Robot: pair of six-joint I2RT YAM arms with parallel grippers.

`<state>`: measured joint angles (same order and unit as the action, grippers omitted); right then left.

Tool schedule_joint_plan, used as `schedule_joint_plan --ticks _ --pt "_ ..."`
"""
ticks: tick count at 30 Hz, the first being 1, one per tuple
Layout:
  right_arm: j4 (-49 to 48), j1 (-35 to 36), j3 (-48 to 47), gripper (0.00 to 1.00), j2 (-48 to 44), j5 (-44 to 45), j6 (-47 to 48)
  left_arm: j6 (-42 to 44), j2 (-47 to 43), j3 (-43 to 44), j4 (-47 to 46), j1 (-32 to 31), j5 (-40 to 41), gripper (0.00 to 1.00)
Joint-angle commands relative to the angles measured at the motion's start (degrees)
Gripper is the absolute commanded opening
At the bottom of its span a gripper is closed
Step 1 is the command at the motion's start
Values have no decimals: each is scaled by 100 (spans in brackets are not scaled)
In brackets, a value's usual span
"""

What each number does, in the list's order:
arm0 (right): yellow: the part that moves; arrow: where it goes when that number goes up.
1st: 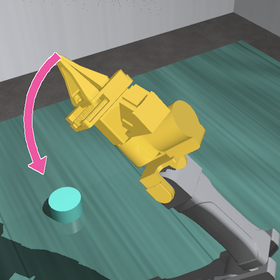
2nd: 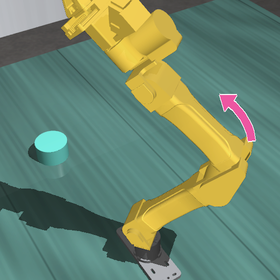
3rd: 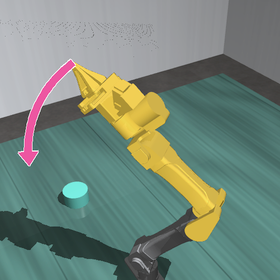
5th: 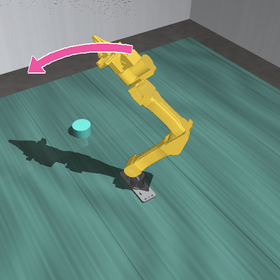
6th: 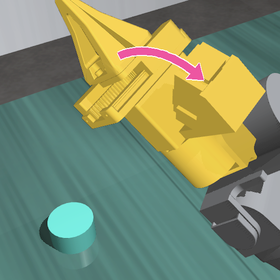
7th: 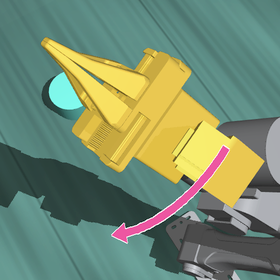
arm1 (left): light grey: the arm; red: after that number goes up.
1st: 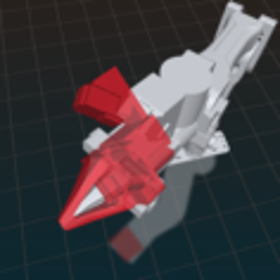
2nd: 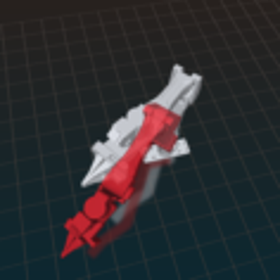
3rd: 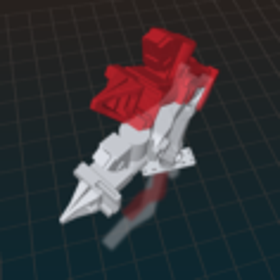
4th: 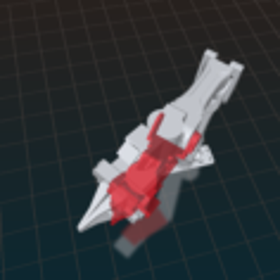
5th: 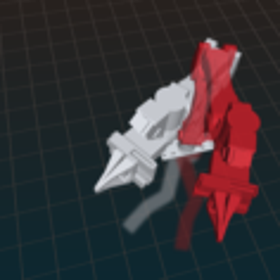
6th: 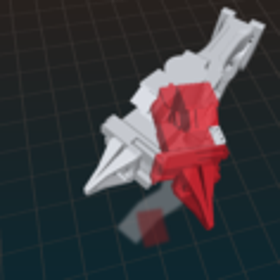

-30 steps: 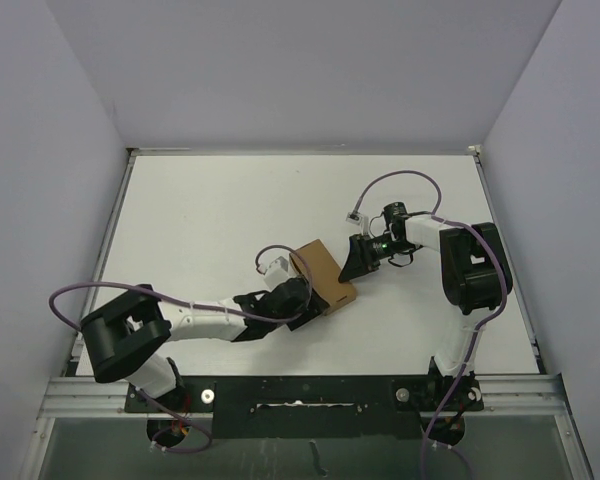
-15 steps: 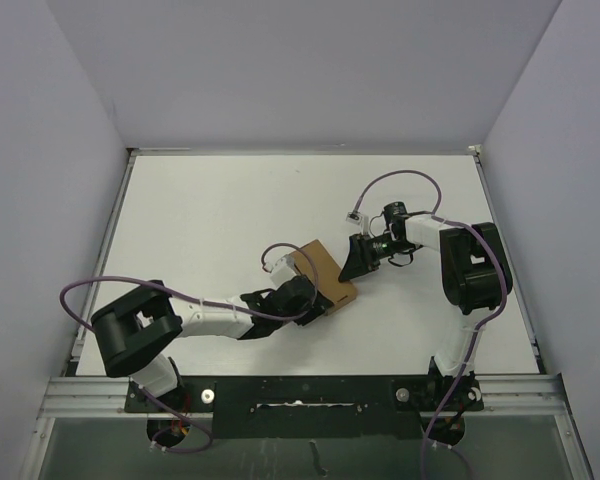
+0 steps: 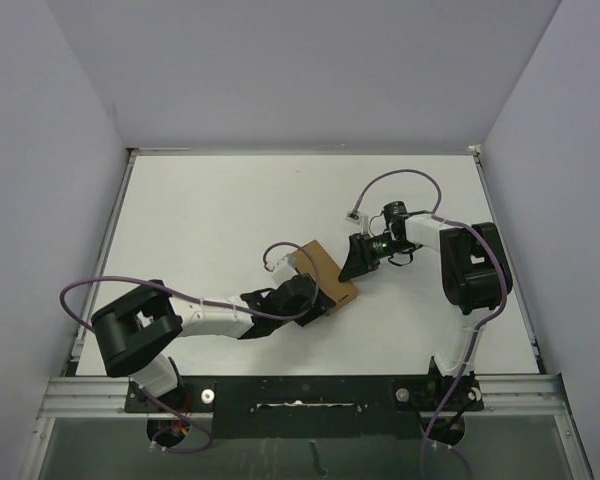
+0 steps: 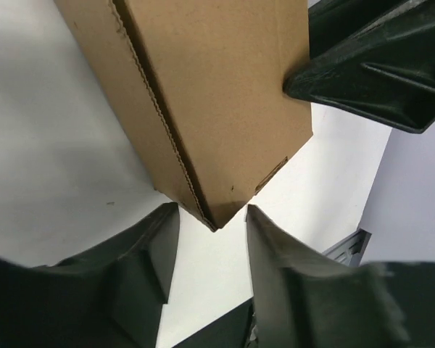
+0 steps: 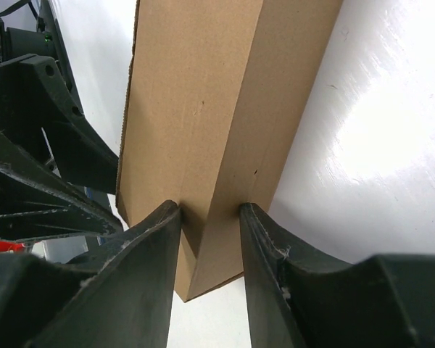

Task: Fold the paper box

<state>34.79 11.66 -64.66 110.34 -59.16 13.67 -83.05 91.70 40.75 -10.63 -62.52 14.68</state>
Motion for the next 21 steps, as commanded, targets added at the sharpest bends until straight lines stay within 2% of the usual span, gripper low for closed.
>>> schedule_joint_plan --ticks 1,5,10,12,17,21 --pt "28 16 -64 37 100 220 180 711 -294 0 -413 49 -26 49" --pt "37 -24 -78 40 60 29 195 1492 -711 -251 -580 133 -62 66" --pt "38 -127 -69 52 -50 -364 249 2549 -1198 -664 -1063 392 -390 88" --pt "27 -147 -56 54 -91 -461 250 2823 -1329 -795 -1163 563 -553 97" --pt "2 -157 -46 53 -59 -430 208 2833 -1501 -1559 -2243 1112 -962 98" --pt "-7 -169 -53 43 73 -378 156 2589 -1350 -1839 -2666 1468 -1162 98"
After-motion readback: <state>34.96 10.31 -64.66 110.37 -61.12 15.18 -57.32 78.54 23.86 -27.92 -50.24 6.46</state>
